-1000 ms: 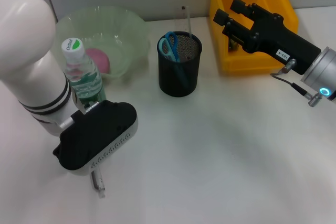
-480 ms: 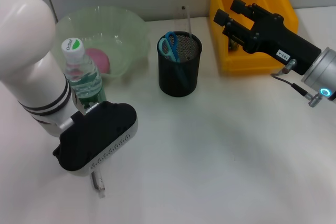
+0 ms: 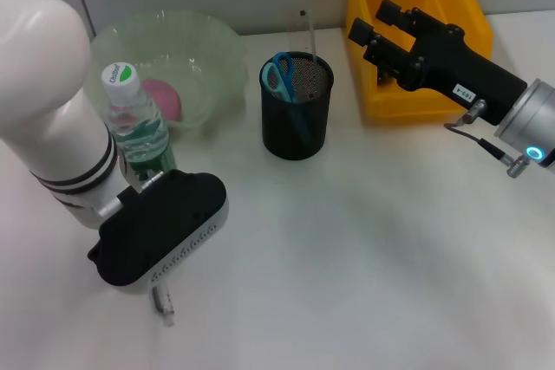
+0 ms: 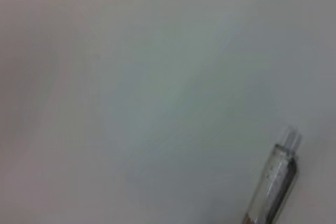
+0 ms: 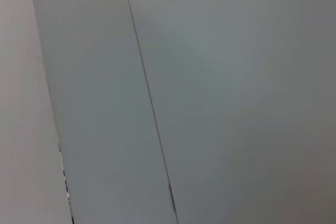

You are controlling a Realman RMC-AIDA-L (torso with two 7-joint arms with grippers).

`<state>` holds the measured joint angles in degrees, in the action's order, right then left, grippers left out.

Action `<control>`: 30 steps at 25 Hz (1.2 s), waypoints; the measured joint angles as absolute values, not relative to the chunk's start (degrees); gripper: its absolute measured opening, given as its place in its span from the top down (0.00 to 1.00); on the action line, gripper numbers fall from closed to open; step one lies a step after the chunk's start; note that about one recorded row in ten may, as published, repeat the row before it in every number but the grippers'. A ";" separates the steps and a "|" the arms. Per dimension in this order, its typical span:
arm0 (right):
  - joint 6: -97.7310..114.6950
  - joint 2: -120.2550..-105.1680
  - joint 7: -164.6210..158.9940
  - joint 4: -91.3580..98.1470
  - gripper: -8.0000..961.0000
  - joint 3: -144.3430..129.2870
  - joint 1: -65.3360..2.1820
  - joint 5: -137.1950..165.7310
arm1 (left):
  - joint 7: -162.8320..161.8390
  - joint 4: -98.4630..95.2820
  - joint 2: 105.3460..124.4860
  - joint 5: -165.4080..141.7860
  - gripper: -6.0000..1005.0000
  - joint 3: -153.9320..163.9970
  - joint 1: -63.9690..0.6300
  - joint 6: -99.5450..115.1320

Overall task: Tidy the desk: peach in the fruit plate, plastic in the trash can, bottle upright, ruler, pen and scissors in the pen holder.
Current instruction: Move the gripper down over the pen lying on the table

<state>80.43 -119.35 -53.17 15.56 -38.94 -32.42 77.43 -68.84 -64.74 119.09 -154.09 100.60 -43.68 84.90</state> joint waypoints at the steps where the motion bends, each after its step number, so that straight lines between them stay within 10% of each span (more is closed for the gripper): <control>1: 80.43 -119.35 -53.17 15.56 0.37 -38.96 -32.46 77.43 | -68.94 -64.76 119.09 -154.11 0.73 100.71 -43.68 84.90; 30: 80.42 -119.35 -53.19 15.56 0.37 -39.23 -32.52 77.41 | -69.12 -65.20 119.09 -154.07 0.76 102.30 -43.76 85.51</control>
